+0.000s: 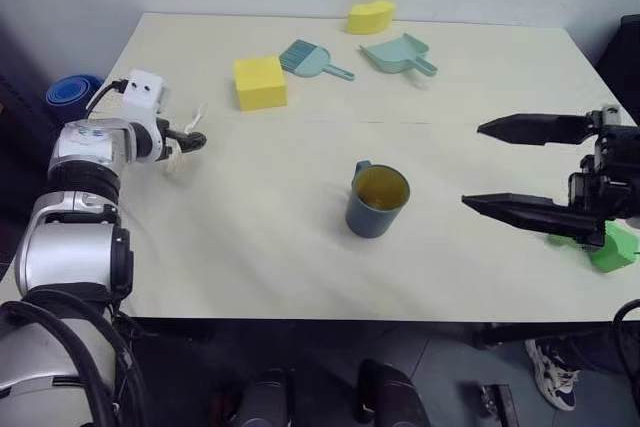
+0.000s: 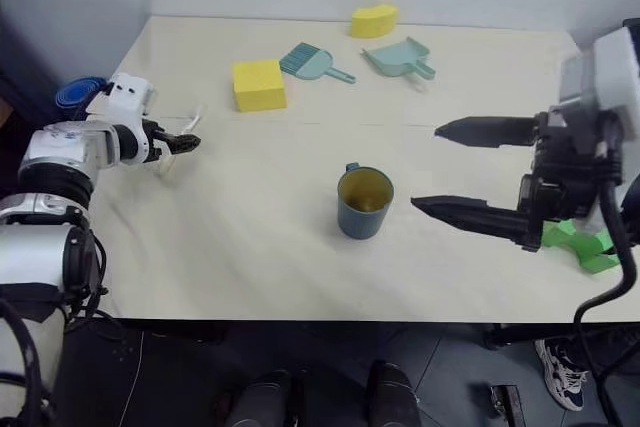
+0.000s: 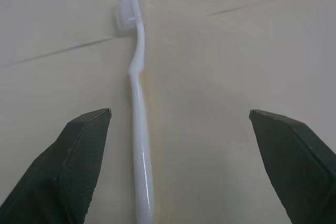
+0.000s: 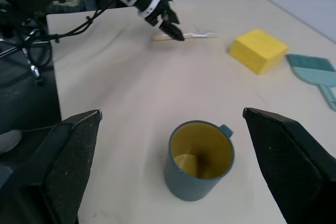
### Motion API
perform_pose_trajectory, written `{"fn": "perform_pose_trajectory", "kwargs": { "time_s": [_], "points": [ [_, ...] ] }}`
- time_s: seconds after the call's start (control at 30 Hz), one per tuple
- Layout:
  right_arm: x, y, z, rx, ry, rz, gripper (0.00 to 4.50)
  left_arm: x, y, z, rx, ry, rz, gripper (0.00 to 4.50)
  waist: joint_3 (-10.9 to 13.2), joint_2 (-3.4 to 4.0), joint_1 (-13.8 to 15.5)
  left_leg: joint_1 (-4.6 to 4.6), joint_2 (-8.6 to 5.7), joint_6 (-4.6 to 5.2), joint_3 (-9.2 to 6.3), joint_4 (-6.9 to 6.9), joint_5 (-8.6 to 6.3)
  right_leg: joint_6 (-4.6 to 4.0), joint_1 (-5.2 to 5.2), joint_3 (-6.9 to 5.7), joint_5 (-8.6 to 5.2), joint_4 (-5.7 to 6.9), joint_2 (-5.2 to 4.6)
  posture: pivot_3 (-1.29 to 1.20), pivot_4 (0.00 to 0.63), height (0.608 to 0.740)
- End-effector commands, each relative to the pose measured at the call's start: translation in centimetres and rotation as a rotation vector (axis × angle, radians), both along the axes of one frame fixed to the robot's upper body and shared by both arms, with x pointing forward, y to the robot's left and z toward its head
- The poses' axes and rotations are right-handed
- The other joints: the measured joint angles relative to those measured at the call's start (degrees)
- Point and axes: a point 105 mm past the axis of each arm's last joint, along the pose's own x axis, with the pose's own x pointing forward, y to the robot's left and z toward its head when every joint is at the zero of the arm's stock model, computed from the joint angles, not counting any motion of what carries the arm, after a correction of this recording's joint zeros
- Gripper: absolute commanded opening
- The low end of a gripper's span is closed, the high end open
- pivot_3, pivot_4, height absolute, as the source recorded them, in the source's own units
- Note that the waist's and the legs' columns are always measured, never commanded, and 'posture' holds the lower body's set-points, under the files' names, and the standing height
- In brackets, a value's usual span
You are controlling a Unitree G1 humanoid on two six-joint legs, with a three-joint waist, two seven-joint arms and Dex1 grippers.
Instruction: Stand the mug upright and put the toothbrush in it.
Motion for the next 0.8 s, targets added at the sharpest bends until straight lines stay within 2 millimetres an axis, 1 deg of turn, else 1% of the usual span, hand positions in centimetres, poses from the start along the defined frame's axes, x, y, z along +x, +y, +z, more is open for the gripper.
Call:
{"fn": "perform_pose_trajectory", "kwargs": {
  "time_s": [0.03, 0.13, 0.23, 0.27, 0.33, 0.37, 0.4, 0.5, 0.6, 0.73, 0.77, 0.8],
  "points": [
    [-0.6, -0.2, 1.2, 0.004, -0.063, -0.022, 4.50, 0.5, 0.5, 1.3, 0.045, -0.055, 0.040, 4.48, 0.0, -0.02, 0.1, -0.01, 0.00, 0.00, 0.00, 0.00, 0.00, 0.00, -0.01, 0.01, 0.00, 0.01, 0.00, 0.00, 0.150, 0.740],
    [-0.7, -0.3, 1.1, 0.007, -0.064, -0.034, 4.50, 0.6, 0.5, 0.9, 0.030, -0.058, 0.057, 4.48, 0.0, -0.05, 0.1, -0.01, 0.00, 0.00, 0.00, 0.00, 0.00, 0.00, -0.02, 0.00, 0.00, 0.02, 0.00, 0.00, 0.150, 0.740],
    [-0.6, -0.5, 1.1, 0.018, -0.067, -0.051, 4.50, 0.6, 0.4, 0.0, -0.028, -0.041, 0.099, 4.48, 0.0, -0.09, 0.2, -0.03, 0.00, 0.00, -0.01, 0.00, 0.00, 0.01, -0.03, 0.00, 0.01, 0.03, -0.01, 0.00, 0.150, 0.740],
    [-0.6, -0.6, 1.2, 0.021, -0.070, -0.059, 4.50, 0.5, 0.4, -0.3, -0.050, -0.033, 0.112, 4.30, 0.0, -0.10, 0.2, -0.03, 0.00, 0.00, -0.01, 0.00, 0.00, 0.02, -0.03, 0.00, 0.01, 0.03, -0.01, 0.00, 0.150, 0.740],
    [-0.4, -0.8, 1.3, 0.035, -0.073, -0.074, 4.50, 0.4, -0.2, -1.0, -0.143, -0.007, 0.111, 3.89, 0.0, -0.10, 0.1, -0.02, -0.02, 0.02, -0.01, 0.01, 0.01, 0.03, -0.02, 0.01, 0.01, 0.03, -0.02, 0.00, 0.150, 0.740],
    [-0.4, -0.9, 1.4, 0.039, -0.073, -0.078, 4.50, 0.3, -0.2, -1.4, -0.154, 0.006, 0.118, 3.65, 0.0, -0.10, 0.1, -0.02, -0.01, 0.02, -0.01, 0.01, 0.01, 0.03, -0.03, 0.02, 0.01, 0.04, -0.02, 0.00, 0.150, 0.740],
    [-0.4, -1.0, 1.5, 0.041, -0.074, -0.082, 4.50, 0.2, 0.0, -1.6, -0.148, 0.016, 0.131, 3.32, 0.0, -0.11, 0.1, -0.02, -0.01, 0.02, -0.01, 0.02, 0.01, 0.03, -0.03, 0.01, 0.01, 0.05, -0.02, 0.00, 0.150, 0.740],
    [-0.5, -1.0, 1.6, 0.044, -0.074, -0.087, 4.50, 0.0, 0.8, -2.1, -0.134, 0.025, 0.164, 2.53, 0.0, -0.11, 0.1, 0.02, -0.01, 0.02, -0.01, 0.02, 0.01, 0.03, -0.02, 0.02, 0.01, 0.09, -0.02, 0.00, 0.150, 0.740],
    [-0.6, -1.1, 1.5, 0.041, -0.067, -0.089, 4.50, -0.2, 1.3, -2.3, -0.133, 0.030, 0.189, 1.65, 0.0, -0.11, 0.1, 0.02, -0.01, 0.02, 0.00, 0.02, 0.01, 0.03, -0.02, 0.03, 0.01, 0.09, -0.02, 0.00, 0.150, 0.740],
    [-0.7, -1.2, 1.3, 0.029, -0.056, -0.091, 4.50, -0.2, 1.3, -2.4, -0.141, 0.034, 0.198, 0.38, 0.0, -0.12, 0.2, 0.02, -0.02, 0.02, 0.00, 0.02, 0.01, 0.02, -0.02, 0.03, 0.02, 0.09, -0.02, 0.00, 0.150, 0.740],
    [-0.7, -1.2, 1.2, 0.027, -0.053, -0.091, 4.50, -0.2, 1.2, -2.4, -0.144, 0.036, 0.191, 0.23, 0.0, -0.12, 0.1, 0.02, -0.01, 0.02, 0.00, 0.02, 0.01, 0.03, -0.02, 0.02, 0.02, 0.09, -0.02, 0.00, 0.150, 0.740],
    [-0.6, -1.2, 1.2, 0.026, -0.052, -0.091, 4.50, -0.2, 1.1, -2.4, -0.146, 0.037, 0.187, 0.23, 0.0, -0.12, 0.1, 0.02, -0.02, 0.02, 0.00, 0.02, 0.01, 0.03, -0.02, 0.03, 0.01, 0.09, -0.03, 0.00, 0.150, 0.740]
  ]
}}
